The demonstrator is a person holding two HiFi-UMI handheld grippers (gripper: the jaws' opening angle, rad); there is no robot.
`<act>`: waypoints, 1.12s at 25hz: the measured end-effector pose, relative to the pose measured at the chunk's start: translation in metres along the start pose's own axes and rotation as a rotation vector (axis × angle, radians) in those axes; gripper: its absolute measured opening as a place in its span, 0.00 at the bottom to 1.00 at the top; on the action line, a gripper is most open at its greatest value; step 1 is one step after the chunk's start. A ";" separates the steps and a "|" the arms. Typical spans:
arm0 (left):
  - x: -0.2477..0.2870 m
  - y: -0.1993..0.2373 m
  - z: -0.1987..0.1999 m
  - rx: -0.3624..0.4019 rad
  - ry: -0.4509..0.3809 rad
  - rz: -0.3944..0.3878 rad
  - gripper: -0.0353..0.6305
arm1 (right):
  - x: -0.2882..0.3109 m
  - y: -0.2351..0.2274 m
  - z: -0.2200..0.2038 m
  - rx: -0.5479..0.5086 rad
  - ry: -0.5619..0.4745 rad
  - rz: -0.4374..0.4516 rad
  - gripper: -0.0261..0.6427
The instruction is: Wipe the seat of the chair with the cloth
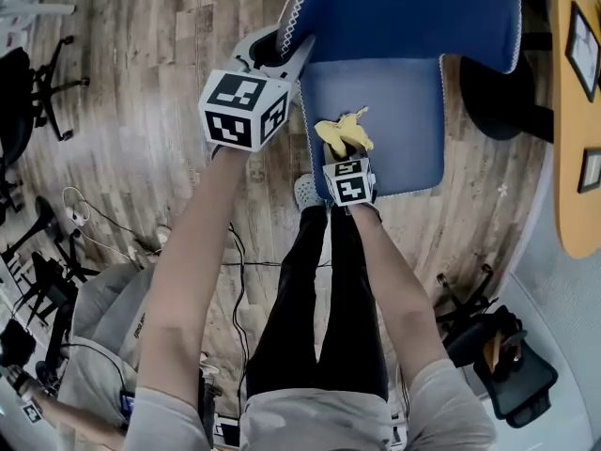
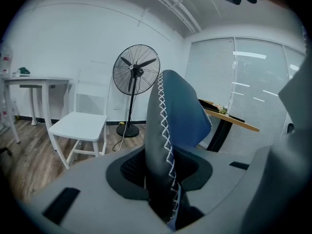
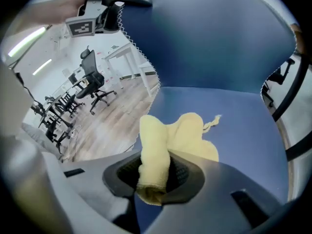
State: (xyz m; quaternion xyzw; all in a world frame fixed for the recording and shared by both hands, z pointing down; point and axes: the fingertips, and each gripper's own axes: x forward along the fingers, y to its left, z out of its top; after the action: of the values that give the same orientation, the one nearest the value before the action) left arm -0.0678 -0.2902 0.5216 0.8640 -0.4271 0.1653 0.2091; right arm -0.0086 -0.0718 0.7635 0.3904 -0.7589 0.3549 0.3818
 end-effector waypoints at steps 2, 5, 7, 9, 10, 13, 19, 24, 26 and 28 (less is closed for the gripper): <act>0.000 0.000 0.000 0.002 -0.004 0.008 0.25 | 0.000 0.010 -0.004 -0.055 0.014 0.054 0.18; -0.001 -0.001 -0.001 -0.005 -0.005 0.014 0.25 | 0.000 0.019 -0.012 -0.159 0.047 0.091 0.18; 0.000 -0.001 -0.001 -0.010 0.000 0.015 0.25 | -0.001 0.023 -0.015 -0.210 0.070 0.109 0.18; 0.000 -0.001 -0.001 -0.013 0.002 0.016 0.25 | -0.003 0.026 -0.018 -0.273 0.093 0.135 0.18; 0.001 -0.002 -0.001 -0.020 0.000 0.018 0.25 | -0.004 0.028 -0.020 -0.309 0.098 0.151 0.18; -0.002 0.001 -0.001 -0.048 -0.019 0.045 0.25 | -0.007 0.044 -0.027 -0.415 0.107 0.240 0.18; -0.002 0.001 -0.005 -0.017 -0.032 0.101 0.25 | -0.026 0.072 -0.074 -0.748 0.167 0.529 0.18; 0.002 0.003 -0.003 -0.001 -0.003 0.124 0.25 | -0.036 0.063 -0.094 -1.044 0.235 0.651 0.18; 0.000 0.005 -0.004 -0.012 0.001 0.147 0.25 | -0.040 0.056 -0.100 -1.100 0.282 0.686 0.18; 0.000 0.005 -0.005 -0.017 0.000 0.174 0.25 | -0.044 0.047 -0.104 -1.132 0.306 0.709 0.17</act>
State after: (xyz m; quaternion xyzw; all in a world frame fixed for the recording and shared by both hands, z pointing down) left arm -0.0727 -0.2901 0.5269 0.8218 -0.5019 0.1795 0.2013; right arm -0.0002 0.0504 0.7624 -0.1961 -0.8469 0.0581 0.4908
